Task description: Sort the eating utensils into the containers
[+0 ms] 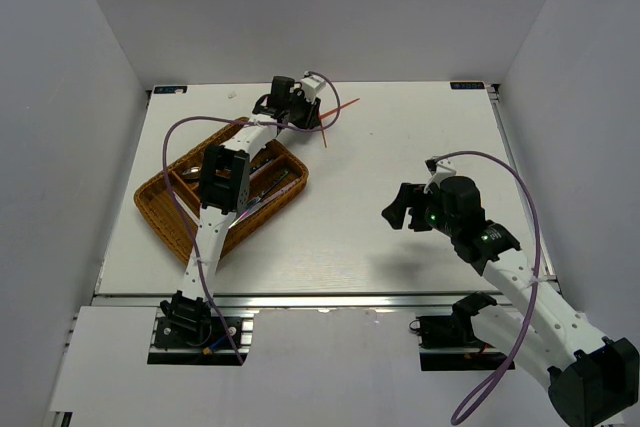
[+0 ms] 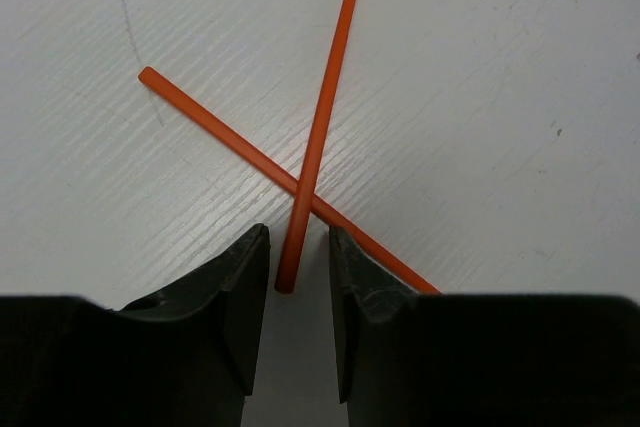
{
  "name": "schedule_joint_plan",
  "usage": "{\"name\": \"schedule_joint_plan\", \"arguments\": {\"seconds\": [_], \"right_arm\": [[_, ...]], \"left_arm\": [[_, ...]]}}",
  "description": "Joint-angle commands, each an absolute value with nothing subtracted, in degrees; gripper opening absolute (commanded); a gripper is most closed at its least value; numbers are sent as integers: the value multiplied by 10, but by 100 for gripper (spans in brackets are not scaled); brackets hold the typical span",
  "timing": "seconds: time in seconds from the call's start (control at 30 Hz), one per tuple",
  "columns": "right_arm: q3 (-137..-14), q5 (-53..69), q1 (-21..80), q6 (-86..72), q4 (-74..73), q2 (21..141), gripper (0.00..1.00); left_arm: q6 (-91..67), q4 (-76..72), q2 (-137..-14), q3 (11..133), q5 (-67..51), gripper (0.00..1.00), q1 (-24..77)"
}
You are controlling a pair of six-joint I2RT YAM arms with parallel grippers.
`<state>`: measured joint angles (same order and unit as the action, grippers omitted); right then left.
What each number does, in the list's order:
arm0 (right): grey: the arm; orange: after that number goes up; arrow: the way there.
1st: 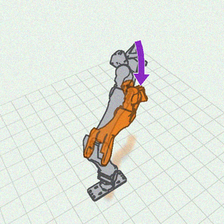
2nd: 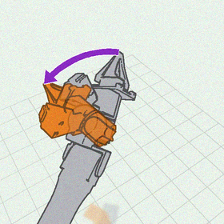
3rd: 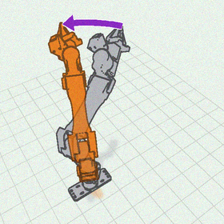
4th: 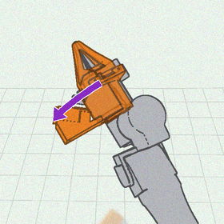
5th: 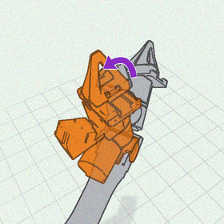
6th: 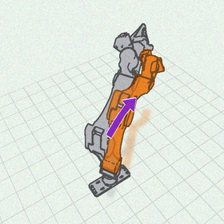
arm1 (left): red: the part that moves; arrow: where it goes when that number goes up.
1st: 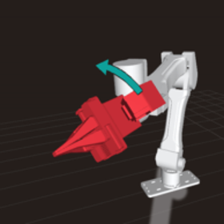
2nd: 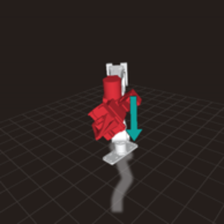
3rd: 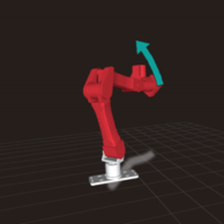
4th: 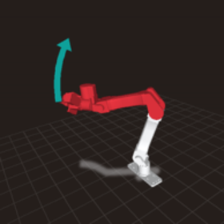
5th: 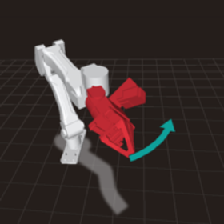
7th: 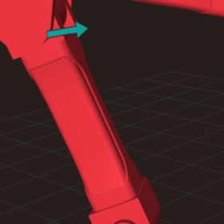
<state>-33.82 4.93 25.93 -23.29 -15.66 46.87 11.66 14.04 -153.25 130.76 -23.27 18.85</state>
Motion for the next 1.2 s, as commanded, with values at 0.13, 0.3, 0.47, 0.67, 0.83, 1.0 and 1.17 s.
{"name": "schedule_joint_plan", "arguments": {"seconds": [0.13,0.3,0.47,0.67,0.83,1.0,1.17], "right_arm": [[-337,59,259,-220,-130,468,83],[-338,61,259,-217,-126,473,83],[-339,65,259,-216,-121,478,83],[-340,69,259,-216,-116,481,83],[-342,67,259,-215,-112,481,83],[-358,61,259,-209,-120,485,83],[-359,76,259,-207,-118,473,84]], "left_arm": [[123,147,-1540,1304,-228,32,185],[120,139,-1515,1282,-225,9,186],[133,120,-1426,1201,-221,0,199],[108,41,-1305,1101,-144,0,235],[-49,-70,-1158,1006,-37,0,240],[-270,30,-1007,857,247,0,238],[-398,160,-791,654,373,0,229]]}}
